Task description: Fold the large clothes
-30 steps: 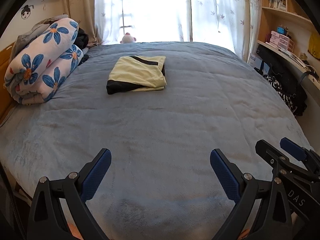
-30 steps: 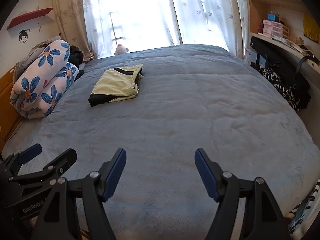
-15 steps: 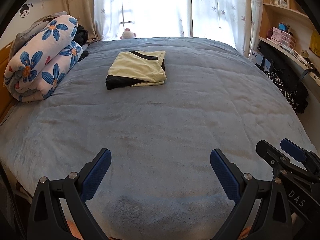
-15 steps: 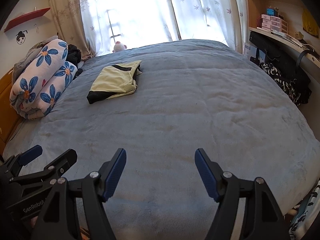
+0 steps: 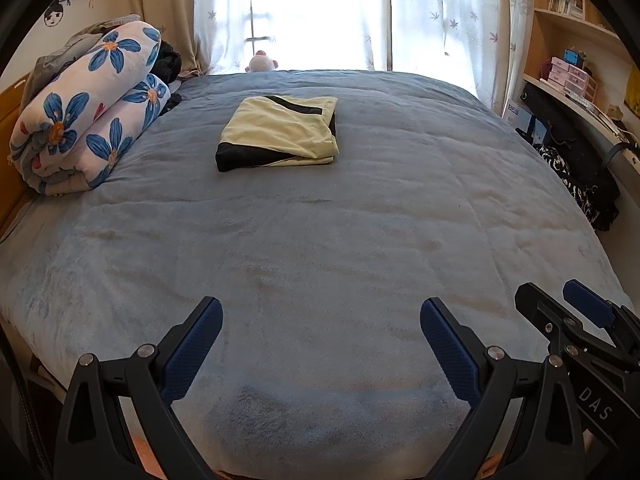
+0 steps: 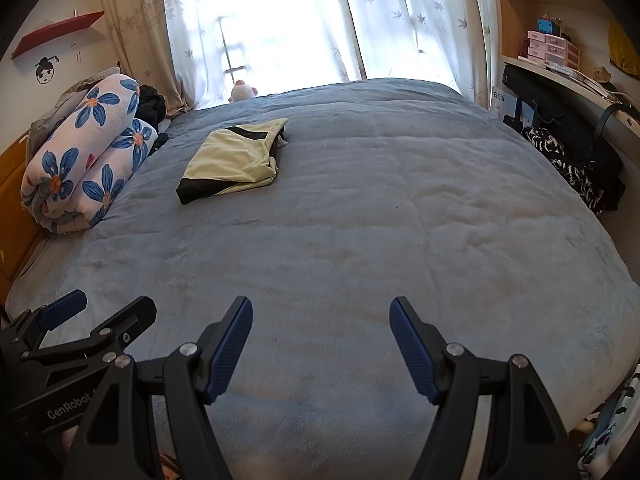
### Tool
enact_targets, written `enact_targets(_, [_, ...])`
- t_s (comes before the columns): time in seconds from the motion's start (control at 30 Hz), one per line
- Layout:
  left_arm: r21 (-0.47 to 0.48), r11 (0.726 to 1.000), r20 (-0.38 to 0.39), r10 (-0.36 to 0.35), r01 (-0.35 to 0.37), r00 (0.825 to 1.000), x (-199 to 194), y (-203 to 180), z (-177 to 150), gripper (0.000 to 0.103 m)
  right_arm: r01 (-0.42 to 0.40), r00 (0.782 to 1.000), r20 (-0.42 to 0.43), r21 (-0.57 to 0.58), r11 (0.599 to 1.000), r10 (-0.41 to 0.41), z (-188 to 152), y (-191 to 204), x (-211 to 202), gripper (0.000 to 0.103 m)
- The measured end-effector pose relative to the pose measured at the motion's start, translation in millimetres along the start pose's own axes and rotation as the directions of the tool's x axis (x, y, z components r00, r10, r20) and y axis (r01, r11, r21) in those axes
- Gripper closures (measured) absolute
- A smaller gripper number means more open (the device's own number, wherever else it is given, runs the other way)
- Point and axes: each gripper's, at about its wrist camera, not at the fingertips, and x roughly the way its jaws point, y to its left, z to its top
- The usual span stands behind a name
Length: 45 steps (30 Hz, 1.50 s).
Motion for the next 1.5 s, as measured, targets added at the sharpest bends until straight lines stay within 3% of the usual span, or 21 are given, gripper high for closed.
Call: enact_targets(1.5, [-0.033,0.999,-0.088,0.0,-0.003,0.996,28.2,11.4,-1.9,0.005,0.018,0.998,-0.06,-0.013,1.0,-0.018,-5.3,11.5,22.7,0.032])
